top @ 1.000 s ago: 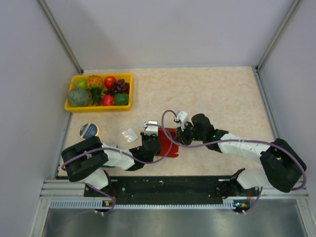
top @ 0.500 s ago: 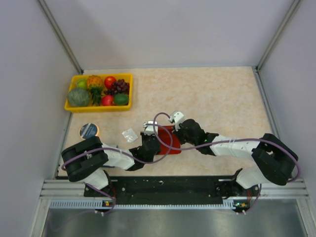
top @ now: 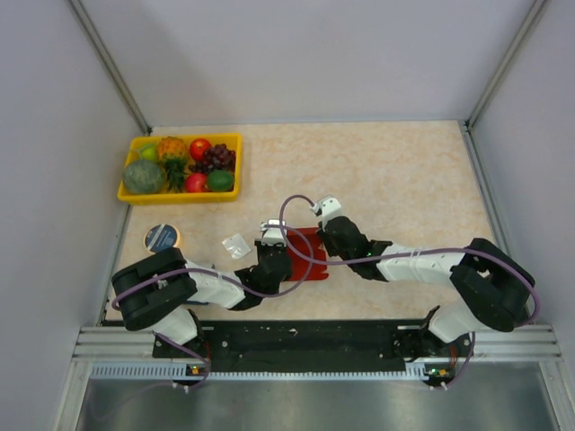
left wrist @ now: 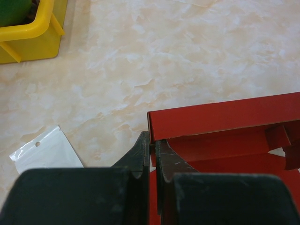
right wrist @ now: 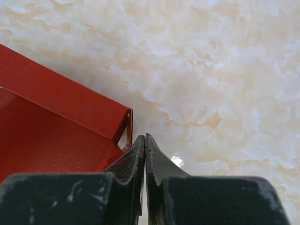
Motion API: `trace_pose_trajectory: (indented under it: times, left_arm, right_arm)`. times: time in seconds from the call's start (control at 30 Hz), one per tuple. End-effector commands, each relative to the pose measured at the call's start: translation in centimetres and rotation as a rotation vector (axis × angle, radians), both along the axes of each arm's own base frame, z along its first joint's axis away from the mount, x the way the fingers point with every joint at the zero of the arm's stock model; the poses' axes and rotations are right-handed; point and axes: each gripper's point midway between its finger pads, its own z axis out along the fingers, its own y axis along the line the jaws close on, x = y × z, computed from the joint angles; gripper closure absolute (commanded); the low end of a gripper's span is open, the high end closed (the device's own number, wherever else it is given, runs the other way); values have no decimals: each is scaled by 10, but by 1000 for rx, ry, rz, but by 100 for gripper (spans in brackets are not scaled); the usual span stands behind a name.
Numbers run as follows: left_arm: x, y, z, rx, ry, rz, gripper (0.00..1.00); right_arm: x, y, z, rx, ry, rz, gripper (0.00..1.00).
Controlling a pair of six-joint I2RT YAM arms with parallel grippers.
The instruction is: Fold the paper box
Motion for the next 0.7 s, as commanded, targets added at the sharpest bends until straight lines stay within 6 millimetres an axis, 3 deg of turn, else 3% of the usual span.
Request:
trace_pose_trajectory:
  times: [0.0,0.07,0.23,0.4,0.53,0.67]
  left_arm:
    - [-1,-7,4,-44,-8,-18,100]
    - [-1,-7,4,-45,-8,-18,100]
    - [-1,-7,4,-46,-7,-19,100]
    - [0,-9,5,-43,-7,-21,100]
    - [0,-9,3,-42,-6,-21,100]
    - [-1,-8,4,-42,-6,-23,100]
  right_arm:
    - [9,8,18,101,-74,13,100]
    - [6,19,26,168,-90,100,98]
    - [-10,35,20,196,-60,312,94]
    - [-21,29,8,129,-15,367,94]
    - [-28,24,8,131,-41,405,87]
    - [-30,37,12,139,-43,484,86]
